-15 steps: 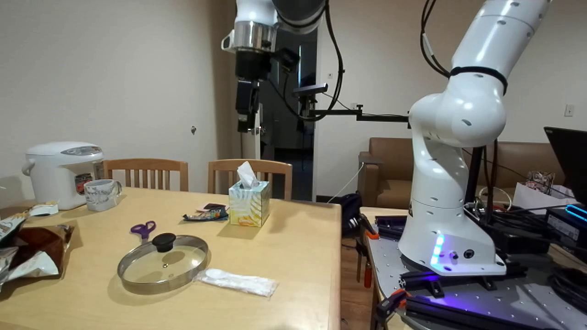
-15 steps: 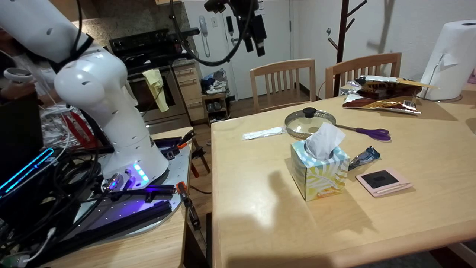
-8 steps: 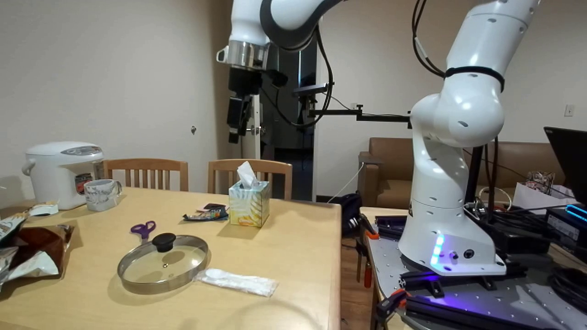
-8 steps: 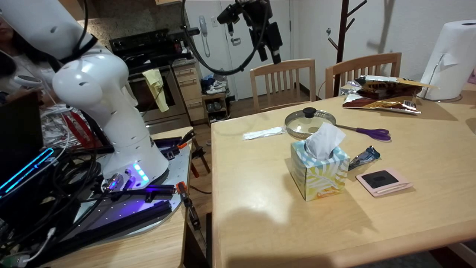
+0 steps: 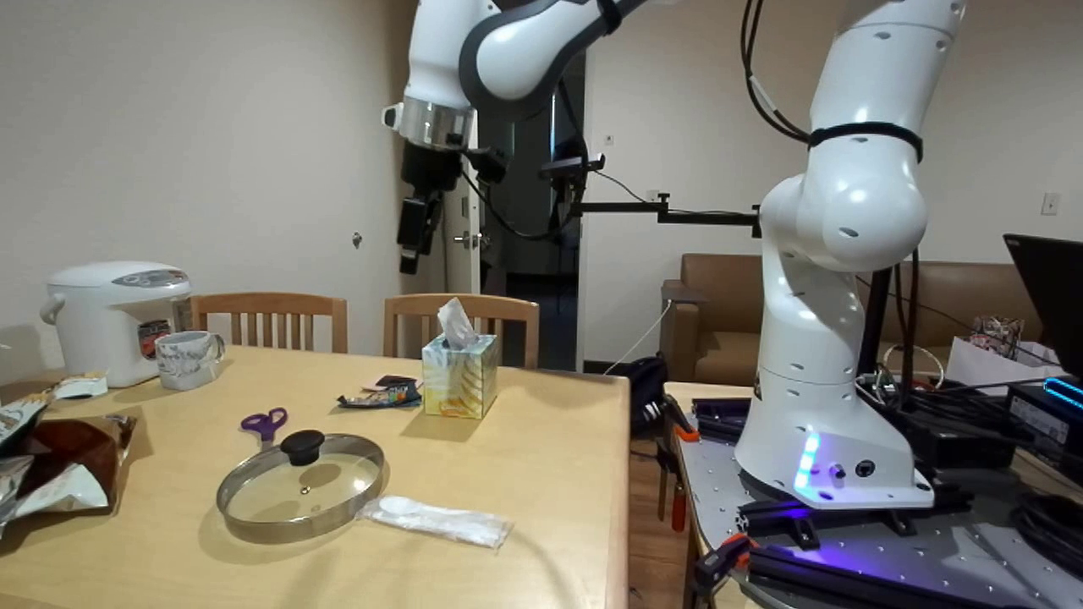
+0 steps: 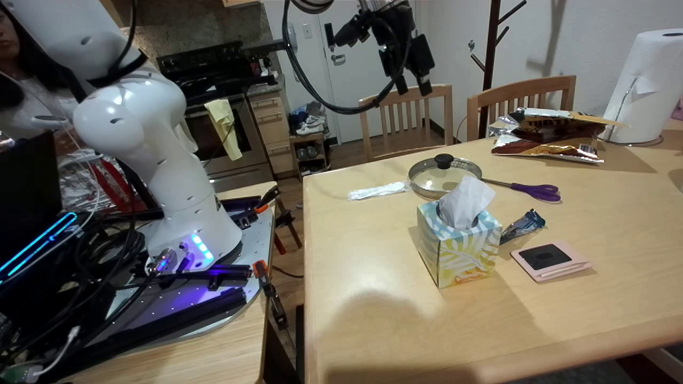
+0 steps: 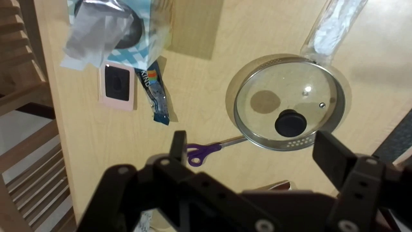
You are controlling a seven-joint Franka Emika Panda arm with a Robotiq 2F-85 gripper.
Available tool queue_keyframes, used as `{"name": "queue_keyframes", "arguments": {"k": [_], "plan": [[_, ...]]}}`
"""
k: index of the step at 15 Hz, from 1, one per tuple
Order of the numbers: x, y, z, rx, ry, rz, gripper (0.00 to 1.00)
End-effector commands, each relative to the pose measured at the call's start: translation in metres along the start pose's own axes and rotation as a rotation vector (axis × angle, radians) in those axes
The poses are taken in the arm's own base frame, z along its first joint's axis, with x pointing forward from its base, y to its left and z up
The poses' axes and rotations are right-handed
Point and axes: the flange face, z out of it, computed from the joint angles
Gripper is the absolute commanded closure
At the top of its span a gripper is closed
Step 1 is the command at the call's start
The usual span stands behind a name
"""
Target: Put a tissue on the table then put the pack on the table on it
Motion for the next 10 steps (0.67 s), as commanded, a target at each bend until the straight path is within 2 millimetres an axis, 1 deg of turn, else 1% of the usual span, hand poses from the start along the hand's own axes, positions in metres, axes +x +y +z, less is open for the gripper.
{"name": "queue_keyframes", "arguments": {"k": [1,3,5,7,8,10], "plan": [[0.020,0.007,0.010,-0.029,0.059,-0.044,0.00],[0.026,0.012,0.017,-0.048,0.075,-0.066,0.00],[0.032,0.023,0.021,-0.069,0.088,-0.044,0.00],[0.037,0.036,0.024,-0.075,0.084,0.000,0.00],[0.041,0.044,0.024,-0.087,0.087,0.026,0.00],[0.047,0.060,0.030,-0.092,0.066,0.097,0.00]]}}
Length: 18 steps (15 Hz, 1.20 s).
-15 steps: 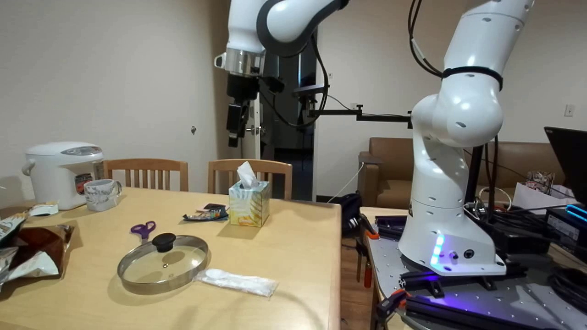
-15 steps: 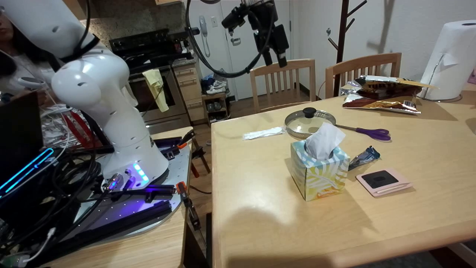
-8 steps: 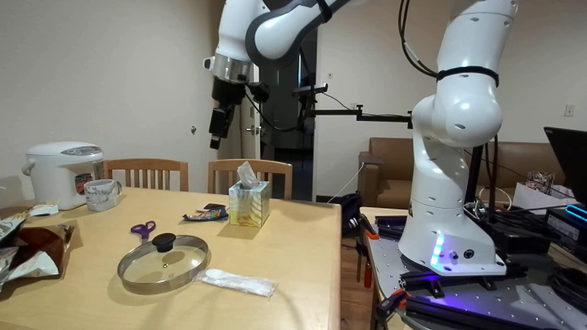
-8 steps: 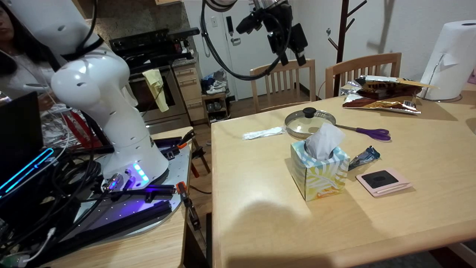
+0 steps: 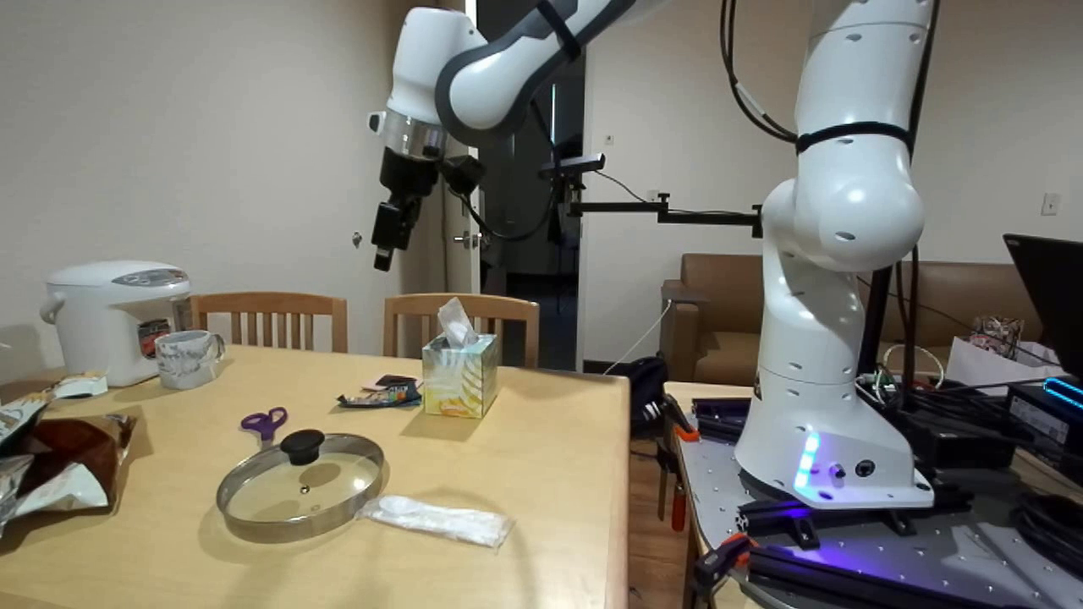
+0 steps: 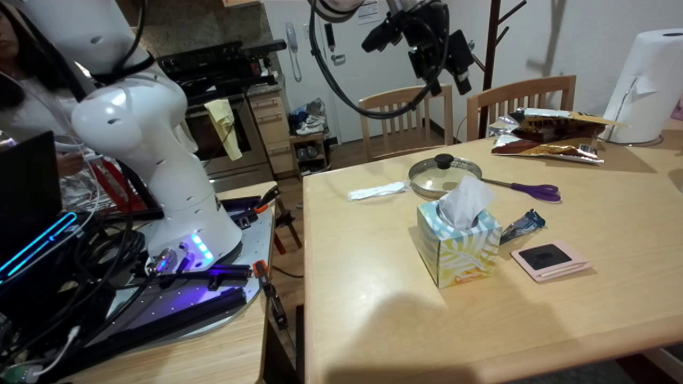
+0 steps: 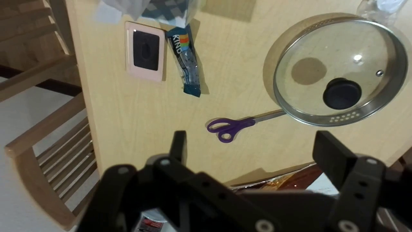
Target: Put a tissue on the table then put the pack on the table on it
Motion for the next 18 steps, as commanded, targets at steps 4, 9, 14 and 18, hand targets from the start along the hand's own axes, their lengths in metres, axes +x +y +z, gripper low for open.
{"name": "queue_keyframes", "arguments": {"k": [4,9,14,18], "plan": [[0.023,0.035,0.028,0.029,-0.098,0.122,0.00],[0.020,0.036,0.035,0.043,-0.162,0.172,0.00],[0.018,0.036,0.031,0.026,-0.149,0.176,0.00],[0.034,0.045,0.034,-0.053,-0.005,0.078,0.00]]}}
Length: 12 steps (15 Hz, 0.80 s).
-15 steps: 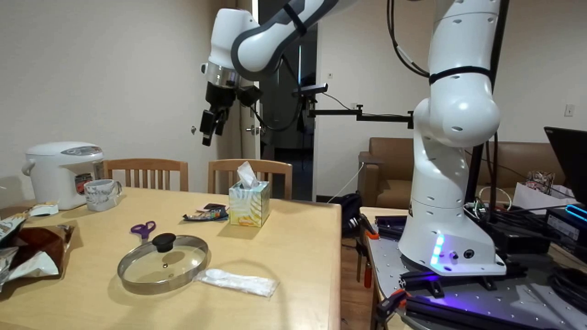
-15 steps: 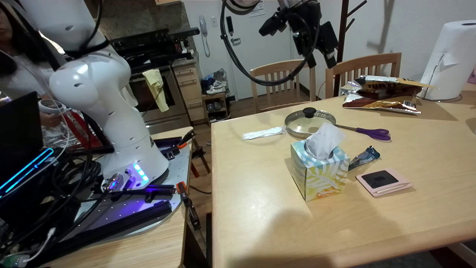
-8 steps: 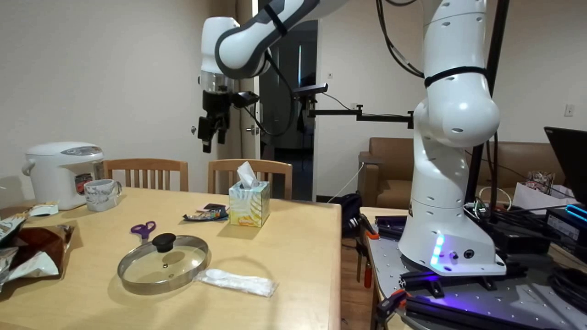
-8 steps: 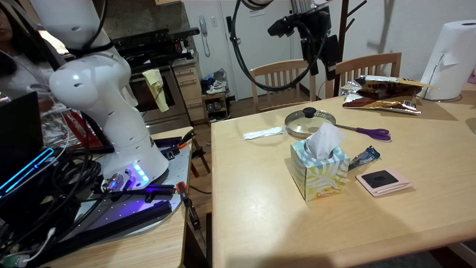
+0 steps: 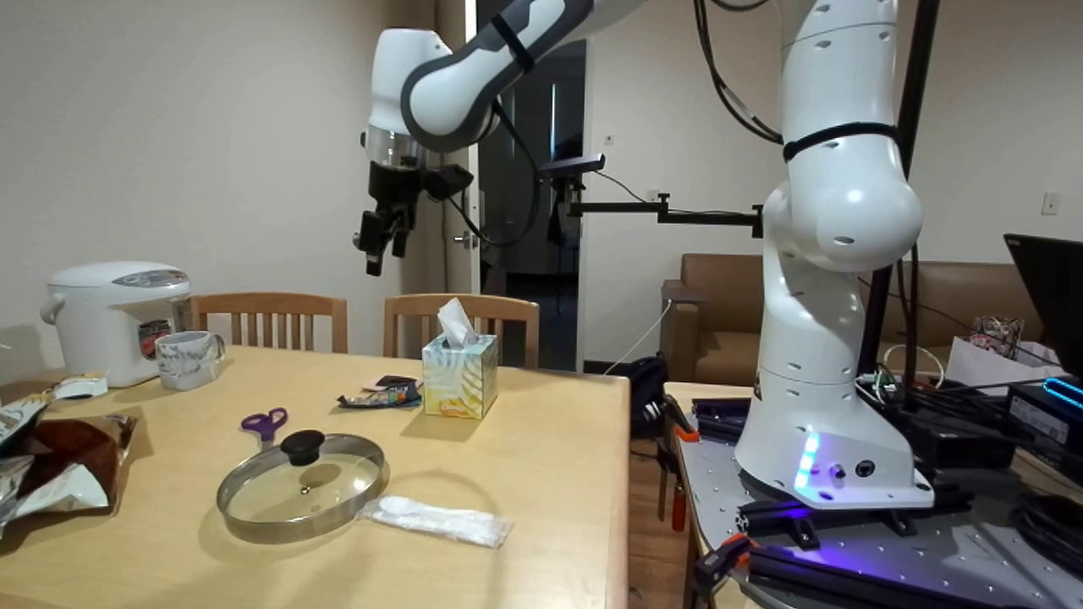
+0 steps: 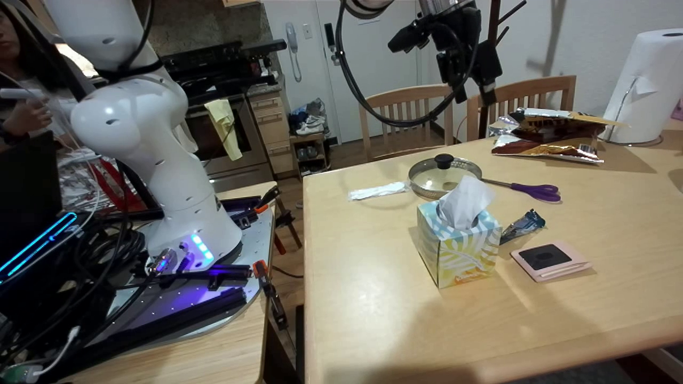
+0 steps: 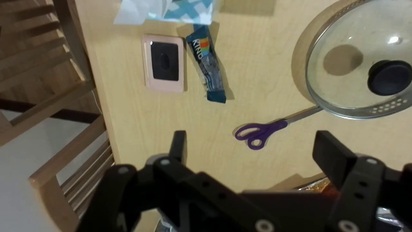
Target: Put a tissue on the table then put the pack on the table on it
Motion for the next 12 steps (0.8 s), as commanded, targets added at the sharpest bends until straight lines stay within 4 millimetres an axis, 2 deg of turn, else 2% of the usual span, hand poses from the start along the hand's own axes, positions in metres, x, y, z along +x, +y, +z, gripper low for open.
{"name": "queue_keyframes", "arguments": {"k": [1,4,8,12], "plan": [[0.013,0.010,0.012,-0.043,0.073,-0.027,0.00],[0.017,0.012,0.038,-0.013,0.004,-0.005,0.00],[0.023,0.006,0.084,0.080,-0.188,-0.011,0.00],[0.038,0.007,0.133,0.119,-0.312,-0.029,0.00]]}}
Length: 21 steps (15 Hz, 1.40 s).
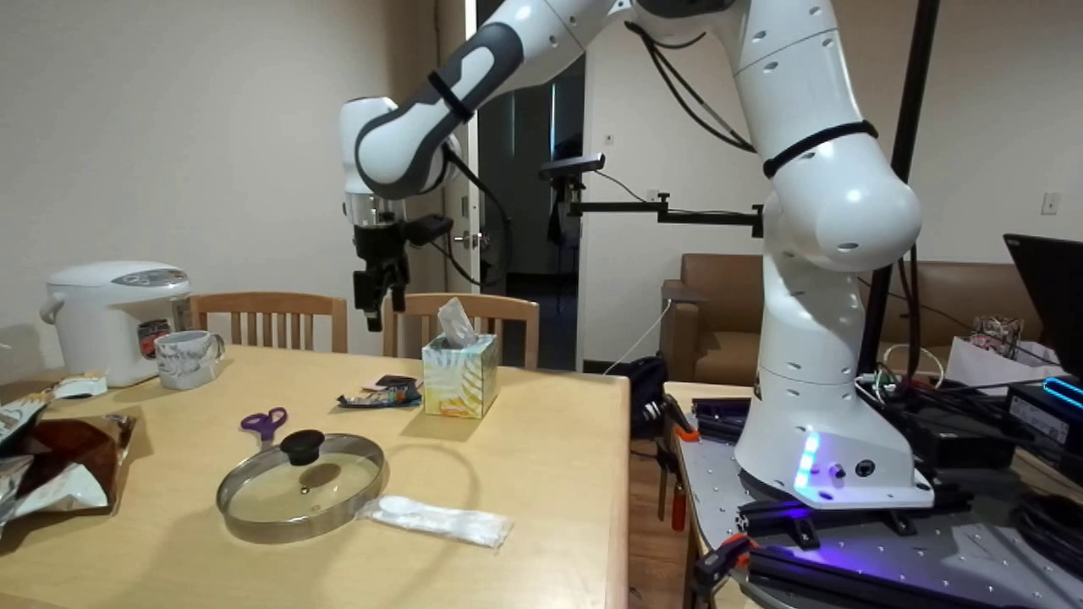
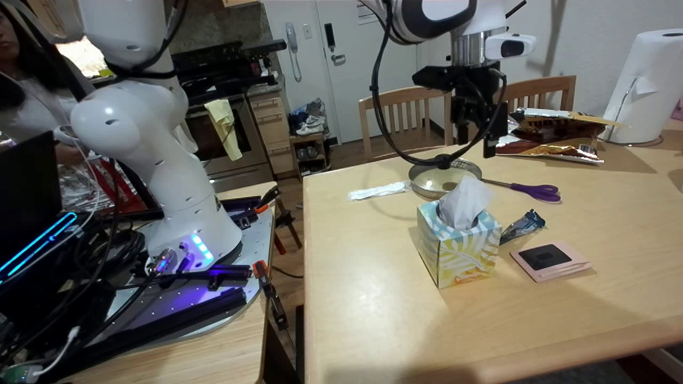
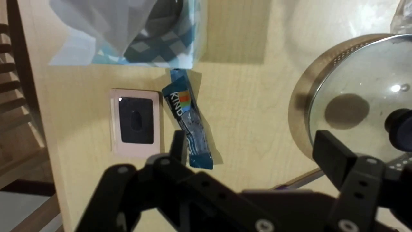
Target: Put a tissue on the table then put the pack on the table on it
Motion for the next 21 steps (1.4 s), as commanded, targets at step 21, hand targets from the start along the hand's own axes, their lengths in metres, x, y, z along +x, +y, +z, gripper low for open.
{"name": "queue_keyframes", "arguments": {"k": [21], "plan": [[0.085,-0.001,0.090,0.030,0.032,-0.367,0.00]]}}
